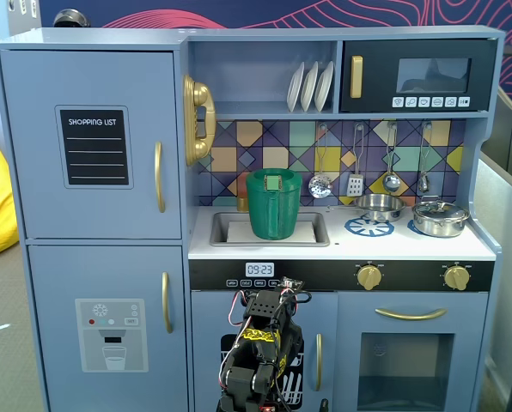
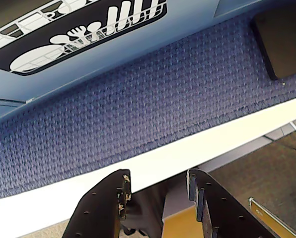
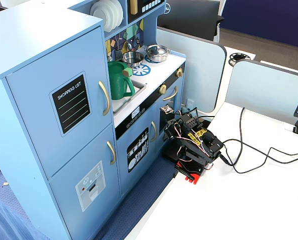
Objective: Open the left cabinet door
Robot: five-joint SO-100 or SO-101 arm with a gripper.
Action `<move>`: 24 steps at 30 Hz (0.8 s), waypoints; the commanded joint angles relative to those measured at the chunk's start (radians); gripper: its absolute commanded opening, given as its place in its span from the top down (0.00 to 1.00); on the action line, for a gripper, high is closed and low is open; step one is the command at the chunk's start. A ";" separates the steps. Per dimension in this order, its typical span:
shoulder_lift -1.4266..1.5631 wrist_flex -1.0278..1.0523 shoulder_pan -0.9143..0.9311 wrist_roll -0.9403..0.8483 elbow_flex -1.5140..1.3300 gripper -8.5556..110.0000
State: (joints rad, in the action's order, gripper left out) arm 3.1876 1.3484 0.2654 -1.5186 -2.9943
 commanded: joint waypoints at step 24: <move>-0.140 -0.196 -0.321 0.084 0.405 0.92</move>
State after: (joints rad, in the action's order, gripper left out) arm 3.1017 1.2149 -0.0077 -1.4128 -2.7658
